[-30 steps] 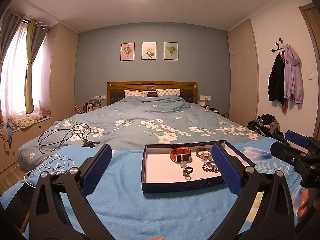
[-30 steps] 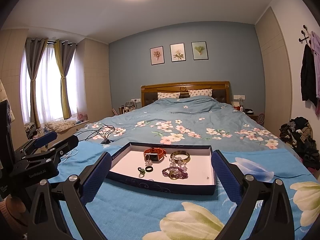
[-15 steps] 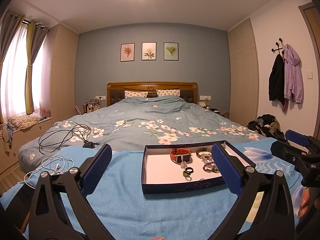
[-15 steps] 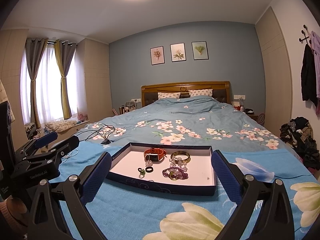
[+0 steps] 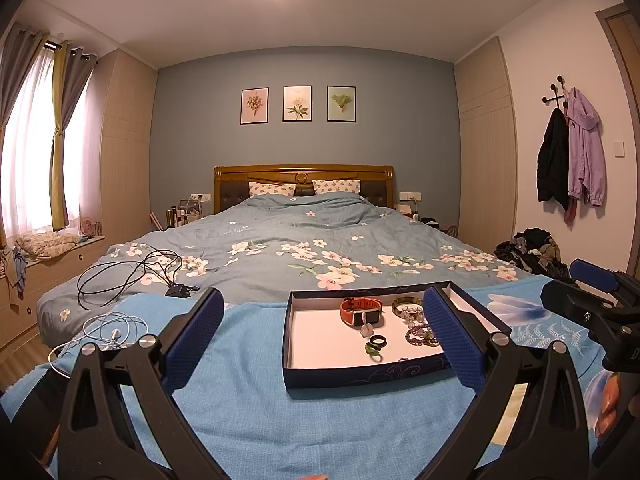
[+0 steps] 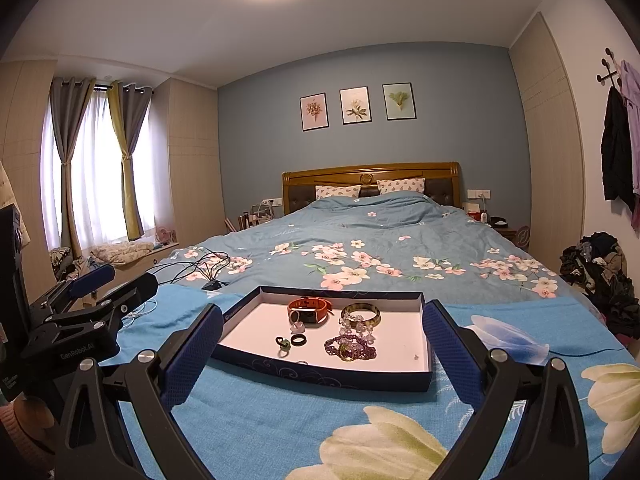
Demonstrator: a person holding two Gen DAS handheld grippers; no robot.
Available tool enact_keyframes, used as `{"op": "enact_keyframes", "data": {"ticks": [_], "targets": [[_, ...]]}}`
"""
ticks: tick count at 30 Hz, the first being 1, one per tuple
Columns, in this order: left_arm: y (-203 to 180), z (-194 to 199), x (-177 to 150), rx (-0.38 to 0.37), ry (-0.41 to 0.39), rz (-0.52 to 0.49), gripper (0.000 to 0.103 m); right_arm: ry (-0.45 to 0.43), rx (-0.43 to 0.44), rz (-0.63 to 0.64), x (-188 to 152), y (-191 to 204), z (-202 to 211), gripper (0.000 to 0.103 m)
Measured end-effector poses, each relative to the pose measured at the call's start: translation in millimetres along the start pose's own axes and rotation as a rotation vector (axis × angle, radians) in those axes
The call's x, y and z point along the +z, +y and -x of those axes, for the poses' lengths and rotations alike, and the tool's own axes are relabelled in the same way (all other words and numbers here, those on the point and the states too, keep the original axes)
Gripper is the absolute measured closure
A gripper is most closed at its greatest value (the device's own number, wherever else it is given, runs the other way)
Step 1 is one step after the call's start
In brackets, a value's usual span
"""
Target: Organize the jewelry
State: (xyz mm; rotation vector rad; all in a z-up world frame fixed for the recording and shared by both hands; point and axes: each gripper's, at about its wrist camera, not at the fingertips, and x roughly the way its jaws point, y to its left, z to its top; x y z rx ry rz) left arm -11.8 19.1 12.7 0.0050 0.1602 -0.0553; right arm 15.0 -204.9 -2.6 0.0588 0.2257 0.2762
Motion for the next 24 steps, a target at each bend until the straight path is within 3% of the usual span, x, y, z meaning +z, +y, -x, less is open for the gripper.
{"op": "enact_keyframes", "data": {"ticks": [24], "targets": [[-1.2,1.0,-0.9,0.001,0.002,-0.005,0.005,0.002,-0.004,-0.007,-3.3,-0.4,1.0,0.007]]}}
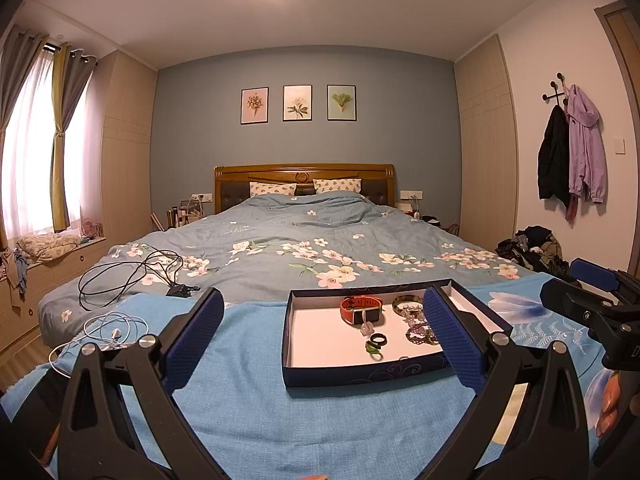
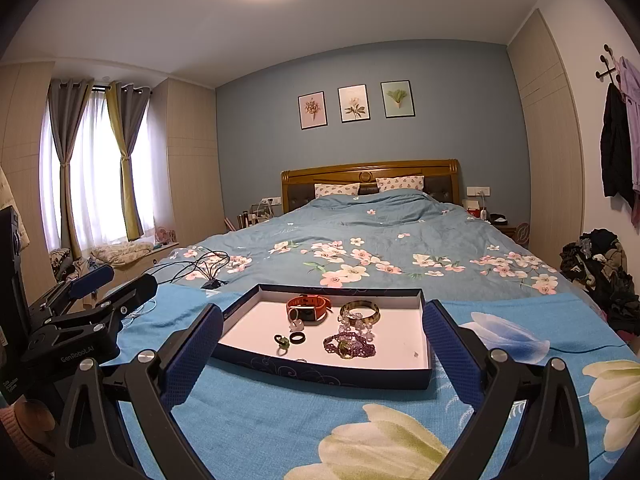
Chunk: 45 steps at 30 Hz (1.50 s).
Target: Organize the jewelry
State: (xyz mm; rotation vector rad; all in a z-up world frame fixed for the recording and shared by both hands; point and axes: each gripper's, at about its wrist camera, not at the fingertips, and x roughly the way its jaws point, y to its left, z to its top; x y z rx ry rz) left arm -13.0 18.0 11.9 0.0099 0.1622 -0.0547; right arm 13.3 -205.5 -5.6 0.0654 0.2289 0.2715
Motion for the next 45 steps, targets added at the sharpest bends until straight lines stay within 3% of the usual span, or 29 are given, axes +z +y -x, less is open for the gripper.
{"op": "enact_keyframes", "data": {"ticks": [45], "targets": [[-4.4,-1.7,-3.6,-0.007,0.002,-0.005,0.005,0.007,-0.002,-0.001,0.9,0.0,-0.9,0.007]]}}
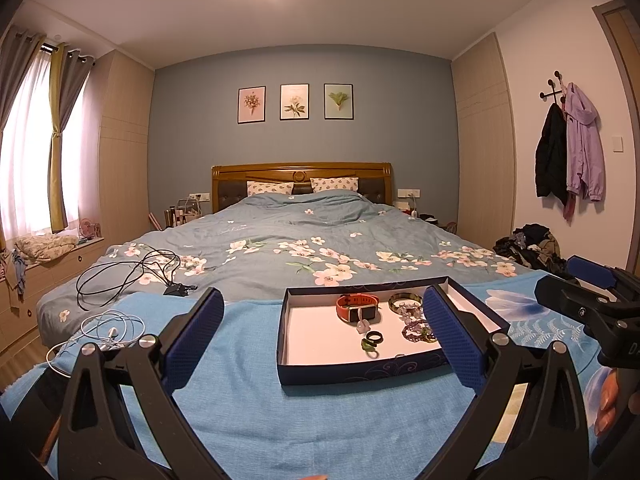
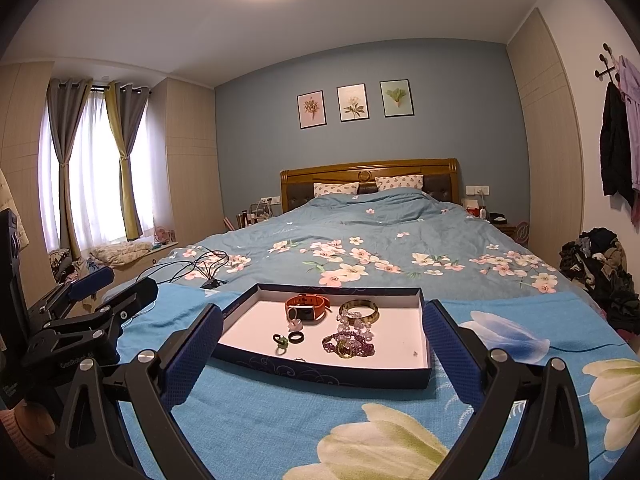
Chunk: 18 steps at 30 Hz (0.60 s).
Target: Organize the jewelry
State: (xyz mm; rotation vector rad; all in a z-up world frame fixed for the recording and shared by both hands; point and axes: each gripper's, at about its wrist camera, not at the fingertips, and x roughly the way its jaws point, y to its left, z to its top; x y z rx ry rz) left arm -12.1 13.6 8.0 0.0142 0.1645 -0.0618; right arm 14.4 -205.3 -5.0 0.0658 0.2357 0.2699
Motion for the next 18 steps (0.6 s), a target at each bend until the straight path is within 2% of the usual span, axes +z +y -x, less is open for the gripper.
{"op": "enact_keyframes", "data": {"ticks": [18], "targets": [[-5.9,-5.3,-7.0,-0.01,-0.006,-0.01,0.005,0.014,-0.001,-0.004,-0.6,-2.3,-4.5,0.007]]}}
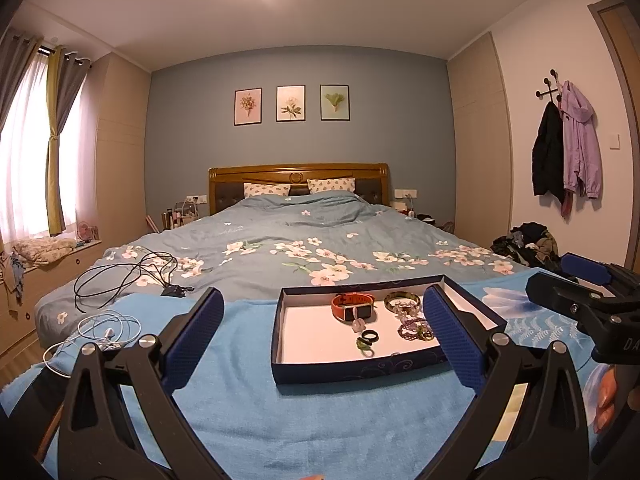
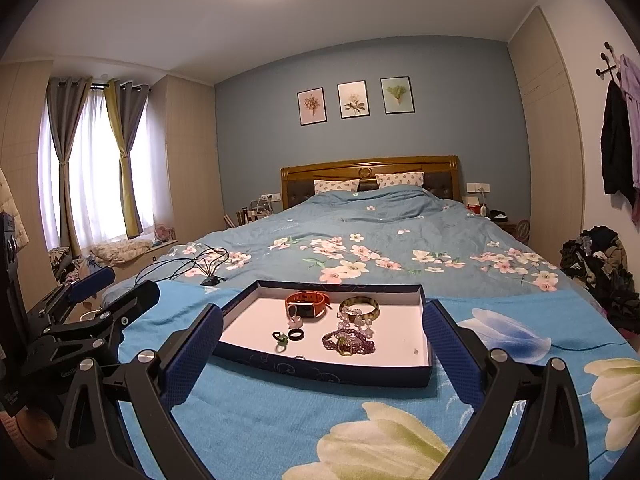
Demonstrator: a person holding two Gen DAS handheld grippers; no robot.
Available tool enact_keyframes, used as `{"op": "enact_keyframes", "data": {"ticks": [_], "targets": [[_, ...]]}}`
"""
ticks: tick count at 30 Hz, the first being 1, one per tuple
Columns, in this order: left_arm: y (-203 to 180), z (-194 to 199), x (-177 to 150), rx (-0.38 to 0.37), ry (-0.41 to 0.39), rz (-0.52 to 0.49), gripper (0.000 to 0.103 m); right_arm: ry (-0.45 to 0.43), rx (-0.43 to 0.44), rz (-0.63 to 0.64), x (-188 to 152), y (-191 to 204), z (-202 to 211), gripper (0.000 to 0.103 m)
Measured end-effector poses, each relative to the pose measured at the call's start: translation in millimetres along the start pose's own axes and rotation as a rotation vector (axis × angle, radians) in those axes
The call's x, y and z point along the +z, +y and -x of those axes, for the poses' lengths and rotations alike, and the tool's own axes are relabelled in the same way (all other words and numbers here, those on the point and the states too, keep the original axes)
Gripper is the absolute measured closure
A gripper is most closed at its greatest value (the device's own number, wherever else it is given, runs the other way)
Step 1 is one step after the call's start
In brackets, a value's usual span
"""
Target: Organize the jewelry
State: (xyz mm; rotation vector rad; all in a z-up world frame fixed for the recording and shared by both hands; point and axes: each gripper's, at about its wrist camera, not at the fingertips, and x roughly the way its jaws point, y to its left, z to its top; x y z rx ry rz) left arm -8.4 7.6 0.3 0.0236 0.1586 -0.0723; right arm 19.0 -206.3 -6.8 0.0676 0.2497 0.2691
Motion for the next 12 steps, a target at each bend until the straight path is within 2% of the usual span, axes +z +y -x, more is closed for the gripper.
{"op": "enact_keyframes", "data": {"ticks": [4,12], "targets": [[-0.2,-0.6,-1.7,-0.002,-0.006,-0.005,0.005,0.009,-0.001,0.001,-0.9,-0.3,-2.9,0.007],[7.2,-15.8,-5.7,-0.039,0.092,0.016,0.005,0.063,-0.019,0.032,-0.5,-7.7,-9.2,0.007]]}}
